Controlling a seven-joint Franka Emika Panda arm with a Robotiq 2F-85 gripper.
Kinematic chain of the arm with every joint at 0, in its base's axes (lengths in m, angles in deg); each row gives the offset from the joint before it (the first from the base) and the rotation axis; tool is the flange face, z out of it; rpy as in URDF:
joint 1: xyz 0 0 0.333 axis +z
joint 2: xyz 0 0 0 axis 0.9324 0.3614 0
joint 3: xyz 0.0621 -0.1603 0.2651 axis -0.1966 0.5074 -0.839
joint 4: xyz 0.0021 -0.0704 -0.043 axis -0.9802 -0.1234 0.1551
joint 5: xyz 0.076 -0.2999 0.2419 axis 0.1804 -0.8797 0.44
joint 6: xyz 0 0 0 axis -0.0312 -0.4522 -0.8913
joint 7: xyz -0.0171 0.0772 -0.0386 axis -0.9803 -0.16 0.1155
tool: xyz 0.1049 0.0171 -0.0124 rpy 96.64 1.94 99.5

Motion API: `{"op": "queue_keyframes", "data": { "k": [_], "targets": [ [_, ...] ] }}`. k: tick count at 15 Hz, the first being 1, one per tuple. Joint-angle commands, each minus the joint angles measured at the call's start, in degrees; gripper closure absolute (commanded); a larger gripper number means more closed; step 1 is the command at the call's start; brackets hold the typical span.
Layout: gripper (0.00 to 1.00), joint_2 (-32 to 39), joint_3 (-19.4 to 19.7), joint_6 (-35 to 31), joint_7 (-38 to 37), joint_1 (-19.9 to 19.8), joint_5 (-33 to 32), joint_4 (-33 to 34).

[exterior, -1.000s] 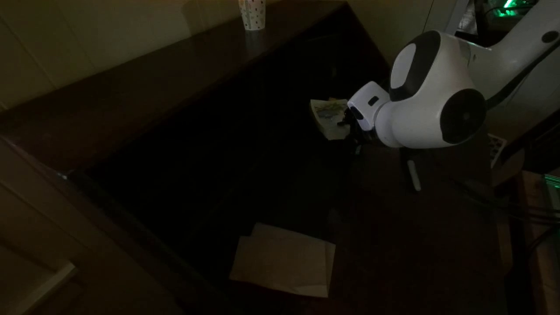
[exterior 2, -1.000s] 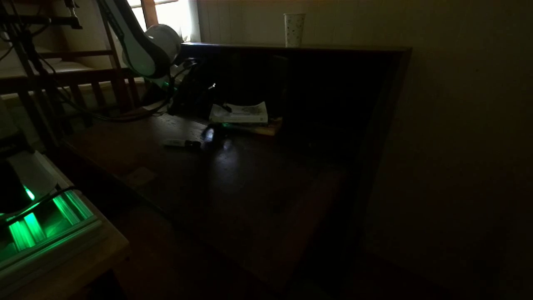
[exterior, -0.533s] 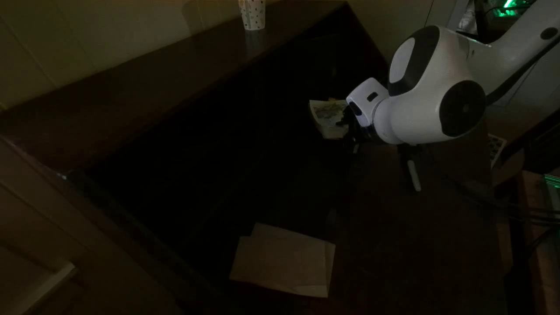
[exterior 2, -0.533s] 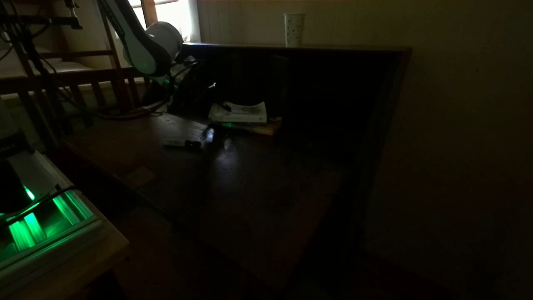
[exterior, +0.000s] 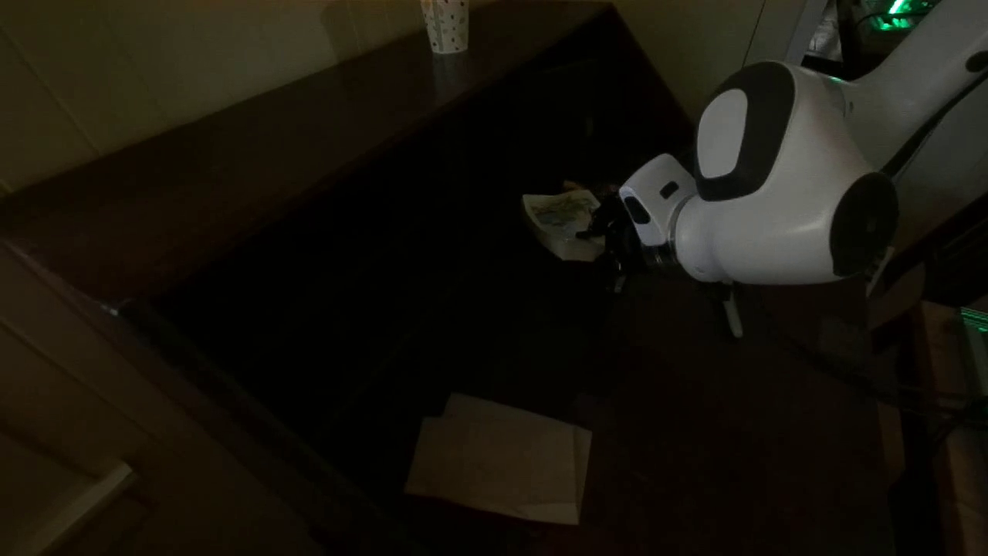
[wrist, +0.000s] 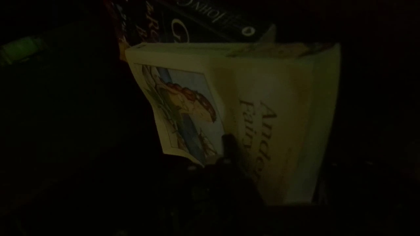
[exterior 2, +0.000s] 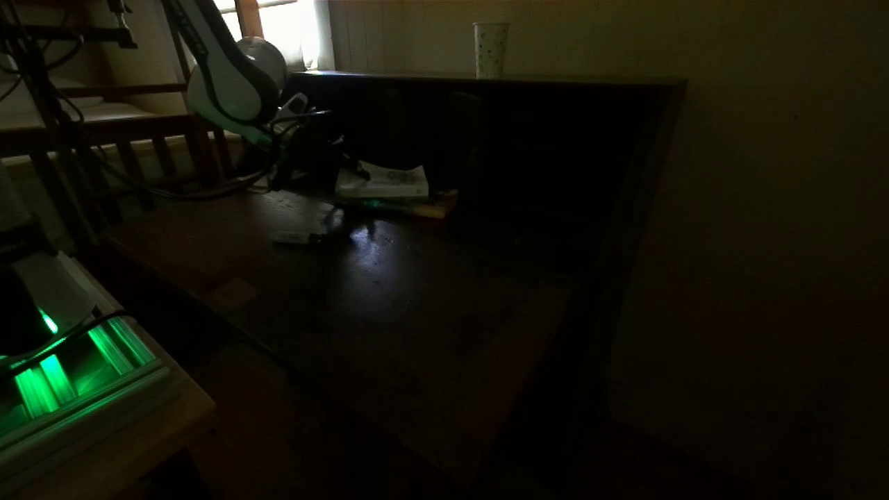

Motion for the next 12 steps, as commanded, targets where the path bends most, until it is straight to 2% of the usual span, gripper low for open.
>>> {"op": "queue_keyframes", "data": {
  "k": [1, 5, 8, 9, 12],
  "targets": [
    [0.92, -5.63, -1.35, 2.63, -7.82, 0.74, -4.72, -6.40],
    [0.92, -11.33, -0.79, 5.74, -14.49, 1.66, -8.50, -12.52],
    [0.92, -14.08, 0.68, 5.74, -20.73, 1.59, -14.80, -14.39],
    [0.92, -15.72, -0.33, 6.07, -19.23, 3.61, -10.47, -14.52],
    [0.92, -17.73, 0.19, 6.04, -20.70, 5.24, -10.16, -14.22]
  ]
}}
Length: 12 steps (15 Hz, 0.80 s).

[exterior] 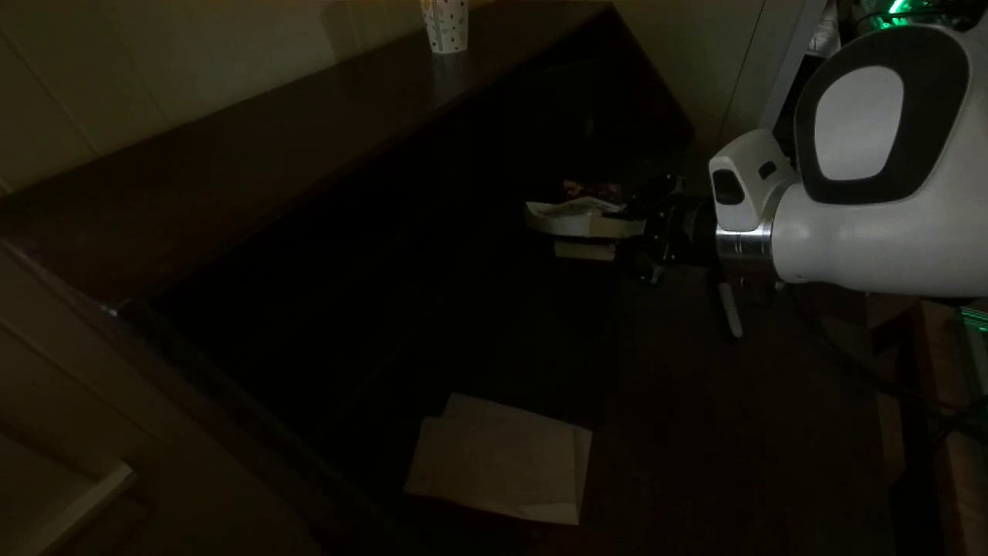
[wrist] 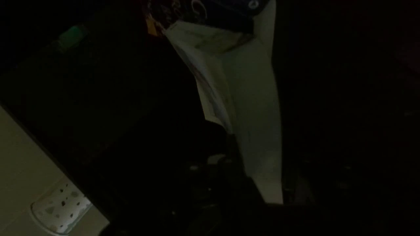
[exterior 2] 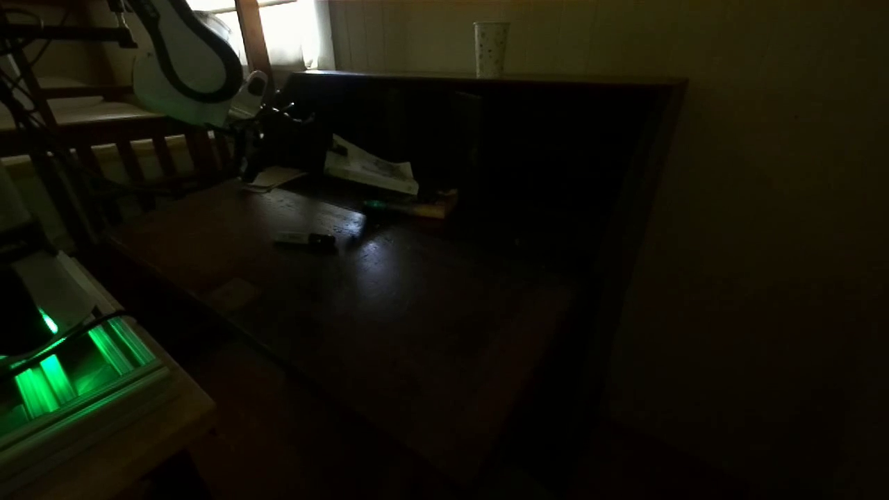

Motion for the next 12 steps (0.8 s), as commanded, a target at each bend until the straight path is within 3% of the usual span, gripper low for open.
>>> {"op": "queue_keyframes", "data": {
  "k": [1, 5, 11, 12],
  "targets": [
    [0.92, -4.47, 0.76, 0.93, -2.57, 2.99, 0.30, -1.33],
    [0.92, -4.11, 1.38, 0.36, -4.26, 4.45, 0.25, -0.64],
    [0.90, -2.89, 3.82, -2.00, -2.85, 3.61, 0.35, -0.27],
    [0.44, -2.99, 4.17, -2.78, -2.91, 3.56, 0.25, -0.16]
  ]
}}
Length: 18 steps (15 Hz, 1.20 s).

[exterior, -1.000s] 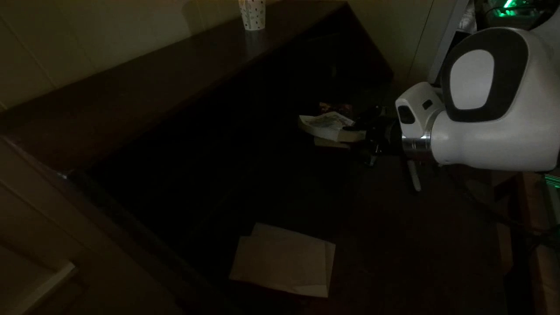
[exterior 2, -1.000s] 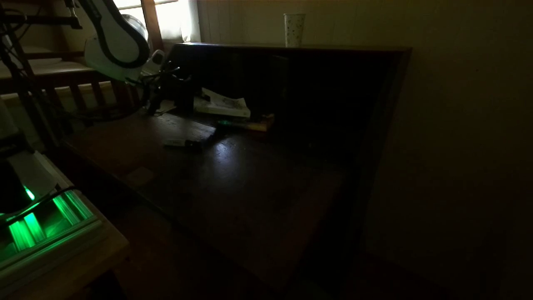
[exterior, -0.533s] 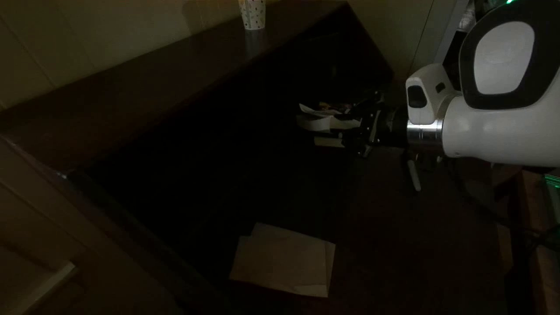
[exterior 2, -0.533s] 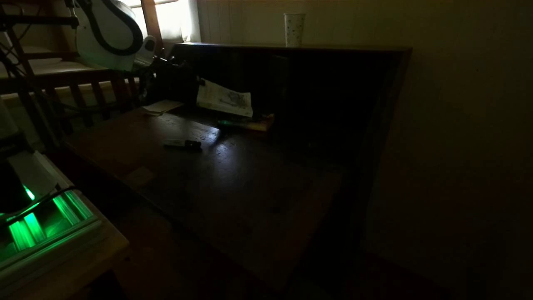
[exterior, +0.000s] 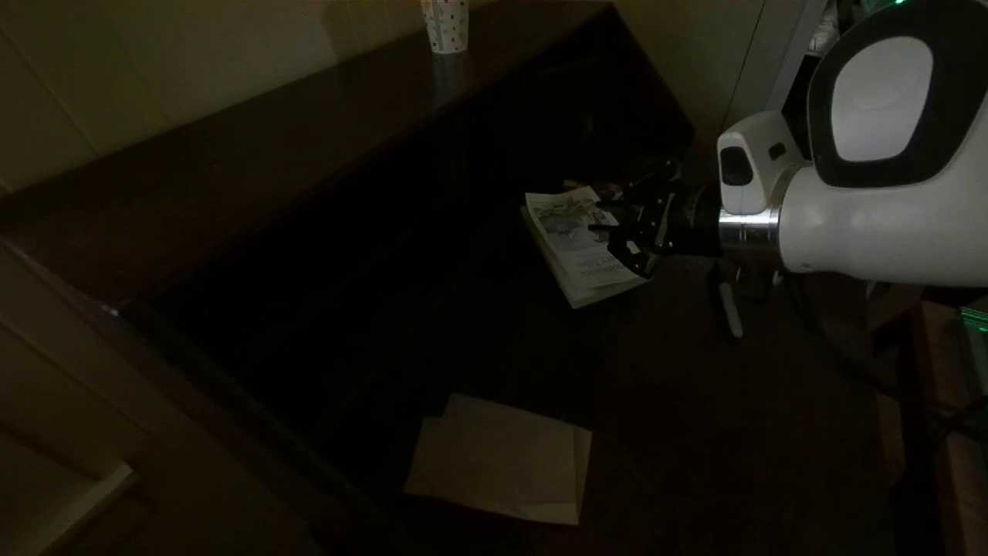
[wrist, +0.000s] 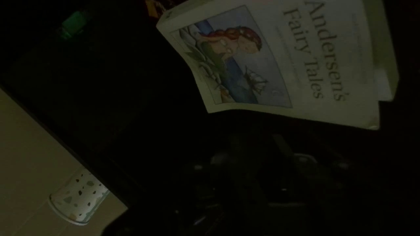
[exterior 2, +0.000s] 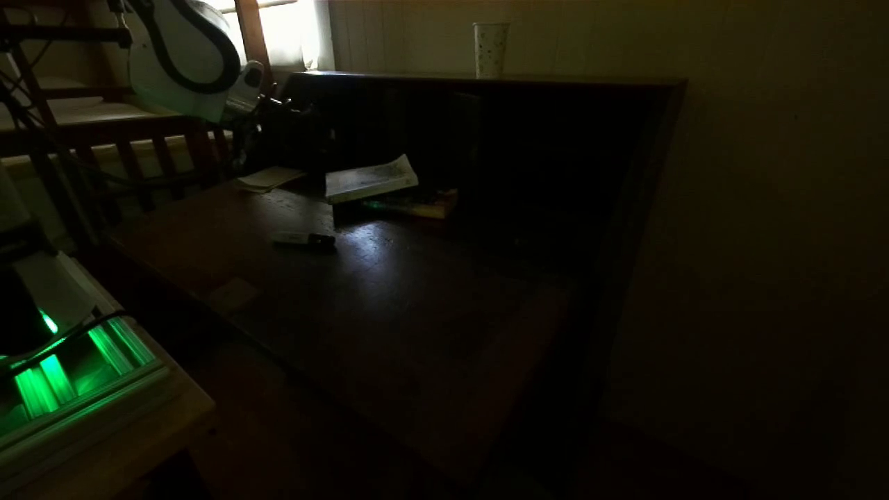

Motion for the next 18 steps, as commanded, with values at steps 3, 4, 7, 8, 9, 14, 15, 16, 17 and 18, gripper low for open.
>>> {"op": "queue_keyframes", "data": {
  "k": [3, 4, 7, 8, 9, 14, 15, 16, 17, 18],
  "targets": [
    [0.40, -0.45, 2.34, -4.94, 1.31, -0.25, 0.19, 0.07],
    [0.34, -0.83, 2.76, -6.15, 1.84, -0.49, 0.20, -0.20],
    [0.13, -1.82, 3.88, -9.96, 5.92, -0.97, 1.99, -0.86],
    [0.05, -1.82, 4.23, -10.88, 8.22, -1.14, 3.52, -0.99],
    [0.01, -1.75, 4.55, -11.78, 11.40, -1.38, 5.79, -1.17],
    [0.00, -0.68, 4.92, -11.67, 29.64, -1.51, 20.57, -2.35],
    [0.00, -0.45, 4.71, -10.60, 32.93, -1.33, 23.64, -2.56],
    [0.00, -0.15, 4.42, -9.62, 35.75, -1.04, 25.92, -2.59],
    [0.00, 0.12, 4.33, -9.82, 37.82, -0.93, 26.72, -2.32],
    [0.00, -0.09, 4.68, -10.95, 33.21, -1.22, 23.42, -1.86]
  ]
}}
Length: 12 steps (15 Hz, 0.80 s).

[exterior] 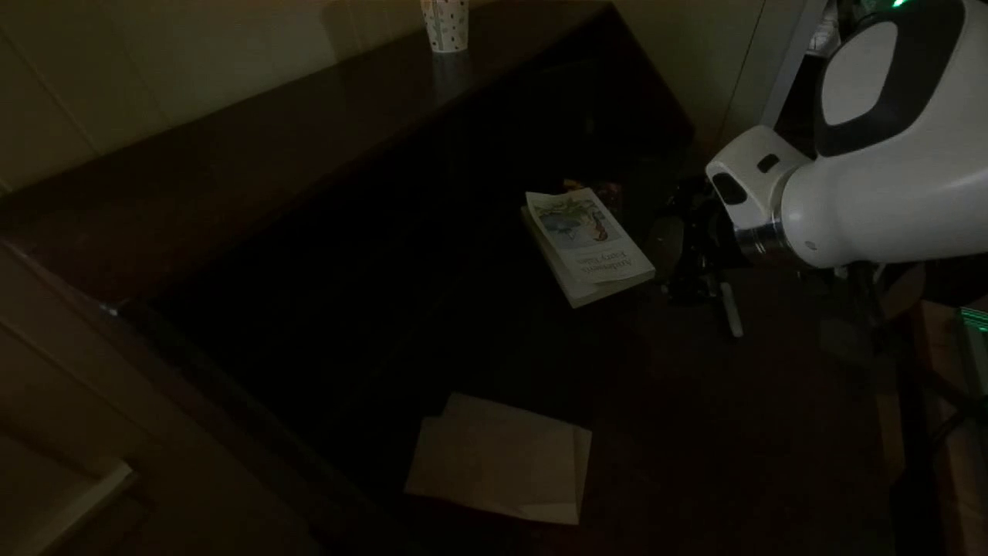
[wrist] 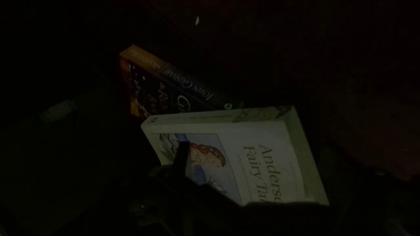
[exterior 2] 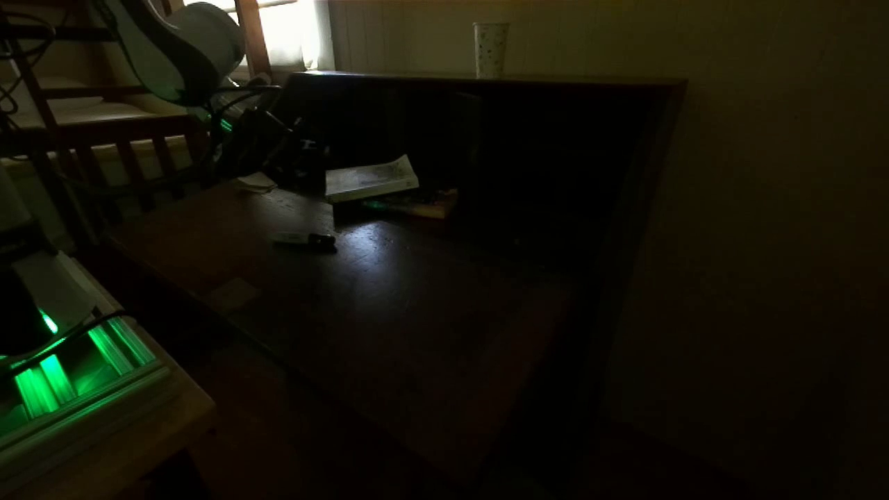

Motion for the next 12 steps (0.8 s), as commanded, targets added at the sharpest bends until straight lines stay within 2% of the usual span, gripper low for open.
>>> {"op": "queue_keyframes", "data": {
  "k": [1, 8, 12],
  "targets": [
    [0.00, -0.03, -0.02, 0.11, 1.94, 0.13, 1.32, -0.08],
    [0.00, 0.55, -0.25, 1.35, 2.69, 0.33, 1.72, 0.02],
    [0.00, 1.36, -0.62, 0.74, 3.00, 0.69, -0.99, 0.38]
  ]
}}
